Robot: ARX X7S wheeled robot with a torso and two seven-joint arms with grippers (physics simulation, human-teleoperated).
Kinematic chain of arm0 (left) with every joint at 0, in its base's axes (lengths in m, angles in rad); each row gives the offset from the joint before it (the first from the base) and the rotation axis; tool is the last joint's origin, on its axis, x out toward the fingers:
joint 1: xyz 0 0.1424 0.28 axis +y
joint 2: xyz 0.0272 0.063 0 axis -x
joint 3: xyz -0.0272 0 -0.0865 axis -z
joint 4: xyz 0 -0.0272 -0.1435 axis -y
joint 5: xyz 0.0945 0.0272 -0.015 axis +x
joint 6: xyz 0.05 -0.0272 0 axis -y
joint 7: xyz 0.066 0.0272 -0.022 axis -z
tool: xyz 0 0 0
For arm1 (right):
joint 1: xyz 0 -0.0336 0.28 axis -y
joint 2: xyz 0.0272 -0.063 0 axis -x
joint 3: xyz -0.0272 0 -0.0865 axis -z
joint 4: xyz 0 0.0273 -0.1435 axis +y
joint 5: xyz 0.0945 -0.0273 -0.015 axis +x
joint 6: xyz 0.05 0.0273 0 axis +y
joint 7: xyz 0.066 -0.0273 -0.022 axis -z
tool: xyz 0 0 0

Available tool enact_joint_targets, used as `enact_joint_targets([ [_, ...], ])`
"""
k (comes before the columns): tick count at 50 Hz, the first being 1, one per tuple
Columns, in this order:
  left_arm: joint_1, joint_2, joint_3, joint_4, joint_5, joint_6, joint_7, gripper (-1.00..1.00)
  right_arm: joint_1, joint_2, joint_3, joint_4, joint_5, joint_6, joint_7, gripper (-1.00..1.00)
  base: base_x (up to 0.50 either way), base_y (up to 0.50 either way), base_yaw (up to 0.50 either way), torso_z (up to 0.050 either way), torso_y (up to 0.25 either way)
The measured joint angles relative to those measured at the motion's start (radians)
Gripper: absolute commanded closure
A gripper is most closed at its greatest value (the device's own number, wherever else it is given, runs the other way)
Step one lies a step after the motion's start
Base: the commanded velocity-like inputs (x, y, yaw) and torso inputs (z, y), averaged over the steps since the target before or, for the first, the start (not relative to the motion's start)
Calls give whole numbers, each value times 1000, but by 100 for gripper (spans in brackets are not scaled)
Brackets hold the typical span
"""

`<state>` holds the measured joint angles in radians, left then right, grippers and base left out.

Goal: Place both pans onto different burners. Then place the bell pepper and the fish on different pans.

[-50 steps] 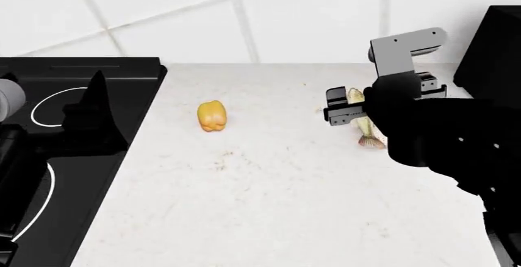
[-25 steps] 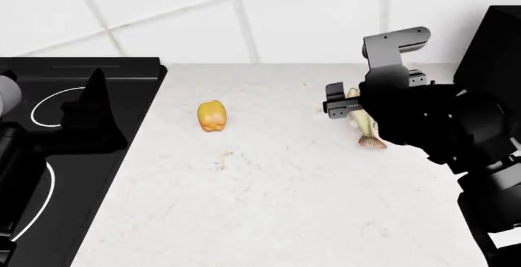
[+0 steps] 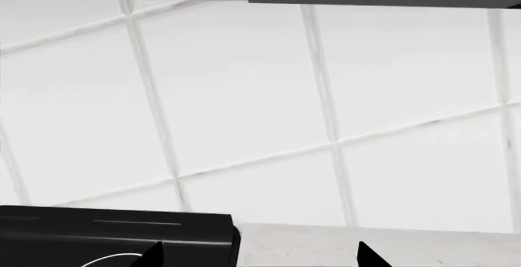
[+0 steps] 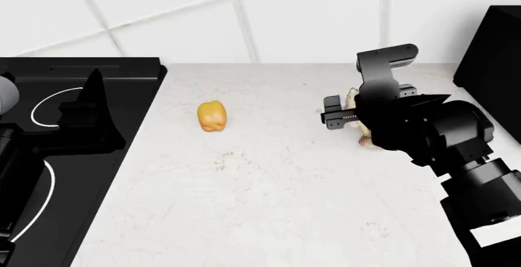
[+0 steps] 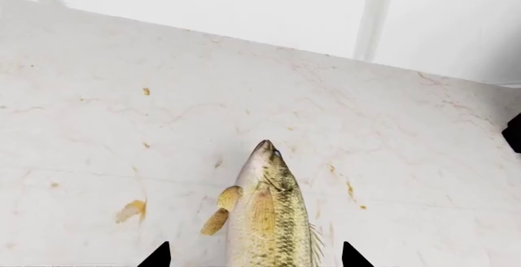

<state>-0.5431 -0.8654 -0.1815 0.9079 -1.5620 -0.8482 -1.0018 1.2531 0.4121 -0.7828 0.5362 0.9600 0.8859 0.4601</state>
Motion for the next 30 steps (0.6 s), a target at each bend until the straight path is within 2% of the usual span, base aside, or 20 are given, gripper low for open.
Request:
enact_joint_targets([
  [30,22,6,0,-6,25,6,15,-100,-6,-48,-27,170,-49,-75,-76,-100,0,0,0,0,0],
])
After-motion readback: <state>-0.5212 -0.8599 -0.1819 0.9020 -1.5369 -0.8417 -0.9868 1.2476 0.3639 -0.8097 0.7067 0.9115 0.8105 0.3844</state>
